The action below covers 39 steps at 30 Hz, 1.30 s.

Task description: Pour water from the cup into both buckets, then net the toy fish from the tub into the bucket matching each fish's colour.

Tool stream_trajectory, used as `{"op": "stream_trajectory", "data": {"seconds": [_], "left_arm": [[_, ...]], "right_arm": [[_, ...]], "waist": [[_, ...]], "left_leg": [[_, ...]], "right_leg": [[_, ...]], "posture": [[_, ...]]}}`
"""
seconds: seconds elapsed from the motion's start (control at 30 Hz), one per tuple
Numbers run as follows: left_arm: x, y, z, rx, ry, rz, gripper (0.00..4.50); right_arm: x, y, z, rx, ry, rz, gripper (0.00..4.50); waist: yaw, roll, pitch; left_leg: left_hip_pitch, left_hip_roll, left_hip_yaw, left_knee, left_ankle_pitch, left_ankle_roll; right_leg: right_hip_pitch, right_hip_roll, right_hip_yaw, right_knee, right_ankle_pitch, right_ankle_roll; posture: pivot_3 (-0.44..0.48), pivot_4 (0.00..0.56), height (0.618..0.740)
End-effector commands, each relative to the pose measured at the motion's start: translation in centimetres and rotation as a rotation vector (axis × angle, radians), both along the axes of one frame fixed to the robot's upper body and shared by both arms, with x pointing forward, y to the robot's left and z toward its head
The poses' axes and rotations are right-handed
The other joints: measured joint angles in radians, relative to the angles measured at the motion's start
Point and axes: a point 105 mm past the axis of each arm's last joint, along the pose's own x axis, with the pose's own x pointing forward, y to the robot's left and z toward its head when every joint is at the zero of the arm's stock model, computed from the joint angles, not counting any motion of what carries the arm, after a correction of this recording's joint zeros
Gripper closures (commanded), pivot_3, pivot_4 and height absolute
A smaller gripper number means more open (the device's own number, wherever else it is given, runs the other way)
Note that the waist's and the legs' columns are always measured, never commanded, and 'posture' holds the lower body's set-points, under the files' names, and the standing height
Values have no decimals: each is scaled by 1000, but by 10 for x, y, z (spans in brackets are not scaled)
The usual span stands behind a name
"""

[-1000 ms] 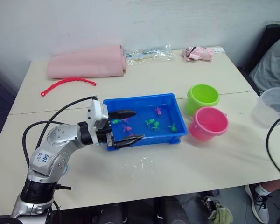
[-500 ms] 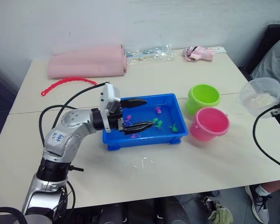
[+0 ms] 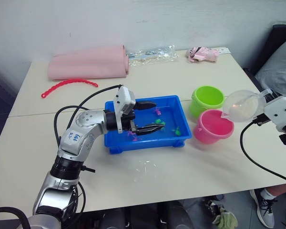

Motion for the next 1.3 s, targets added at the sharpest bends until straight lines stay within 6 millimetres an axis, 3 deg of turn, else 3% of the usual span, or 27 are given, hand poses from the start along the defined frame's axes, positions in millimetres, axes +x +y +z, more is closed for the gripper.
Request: {"op": "stream_trajectory", "data": {"seconds": [0.03,0.6,0.9,1.03,1.23,1.3], "left_arm": [[-6,-3,7,-8,-44,-20,0],[-10,-5,3,-3,-38,-29,0],[-10,-3,2,-5,-37,-23,0],[-9,0,3,-10,-34,-13,0],[-9,10,10,-63,-23,6,0],[-7,13,15,-87,-20,24,0]], "right_arm": [[-5,8,18,-79,-67,38,4445],[-5,8,26,-238,-142,7,4445],[-3,3,23,-227,-144,-5,4445],[-3,-4,19,-86,-137,-18,4445],[-5,-24,14,280,-118,-29,4445],[-2,-30,12,474,-96,-15,4445]], "waist": [[0,0,0],[0,0,0],[-1,0,0],[-1,0,0],[-1,-1,0],[-1,-1,0]], "left_leg": [[0,0,0,0,0,0],[0,0,0,1,0,0],[0,0,0,1,0,0],[0,0,0,2,0,0],[0,1,0,3,0,0],[0,1,0,3,0,0]], "right_leg": [[0,0,0,0,0,0],[0,0,0,1,0,0],[0,0,0,1,0,0],[0,0,0,2,0,0],[0,1,0,3,0,0],[0,0,0,3,0,0]], "posture": [[0,150,740],[0,150,740],[0,150,740],[0,150,740],[0,150,740],[0,150,740]]}}
